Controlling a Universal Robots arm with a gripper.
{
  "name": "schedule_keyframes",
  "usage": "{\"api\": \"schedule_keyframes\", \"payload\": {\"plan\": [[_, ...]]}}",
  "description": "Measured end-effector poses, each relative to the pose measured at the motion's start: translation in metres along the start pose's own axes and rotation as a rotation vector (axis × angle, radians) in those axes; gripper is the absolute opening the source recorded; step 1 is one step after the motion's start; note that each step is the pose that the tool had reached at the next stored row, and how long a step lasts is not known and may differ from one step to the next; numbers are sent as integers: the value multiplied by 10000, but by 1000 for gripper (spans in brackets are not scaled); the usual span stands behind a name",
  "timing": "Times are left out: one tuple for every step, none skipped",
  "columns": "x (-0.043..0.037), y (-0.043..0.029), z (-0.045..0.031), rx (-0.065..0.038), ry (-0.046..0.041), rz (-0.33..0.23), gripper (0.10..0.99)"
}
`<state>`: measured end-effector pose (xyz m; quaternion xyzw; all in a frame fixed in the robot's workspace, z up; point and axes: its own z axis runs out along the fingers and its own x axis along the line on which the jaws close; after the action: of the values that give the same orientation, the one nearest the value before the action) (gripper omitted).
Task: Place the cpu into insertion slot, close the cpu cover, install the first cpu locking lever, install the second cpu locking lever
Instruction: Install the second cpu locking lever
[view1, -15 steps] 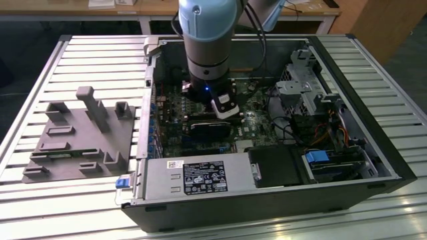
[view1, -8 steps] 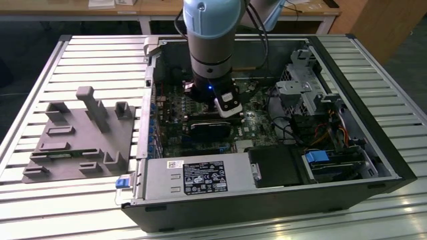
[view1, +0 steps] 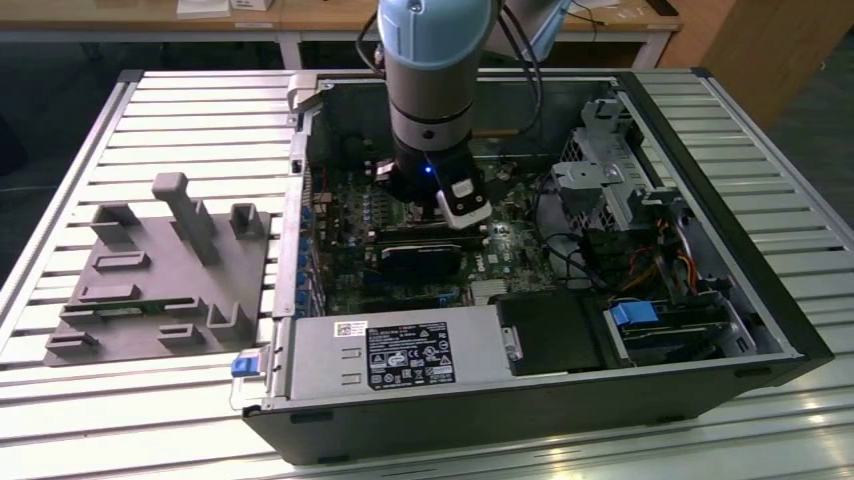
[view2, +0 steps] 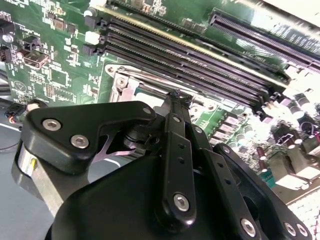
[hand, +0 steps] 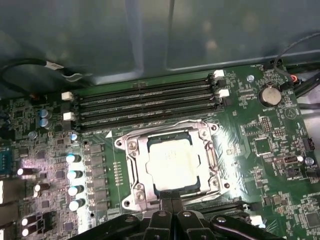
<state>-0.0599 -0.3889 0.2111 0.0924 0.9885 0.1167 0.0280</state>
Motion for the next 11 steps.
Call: {"api": "schedule_keyframes", "payload": {"plan": [[-2,16,4,28,-6,-3,102],[-3,32,8,64,-12,-6,102],[-4,49,13,105,-19,-9,102],[-6,66,16,150,-27,-12,102],[-7,84,21,198,-36,-16,102],[-9,102,25,249,-45,-20,102],[-11,119,30,294,-54,-24,102],[-13,135,33,338,-61,-27,102],[-15,151,37,376,-68,-31,102],[-16,168,41,410,-74,-33,102],[-18,186,46,446,-80,-35,102]]}}
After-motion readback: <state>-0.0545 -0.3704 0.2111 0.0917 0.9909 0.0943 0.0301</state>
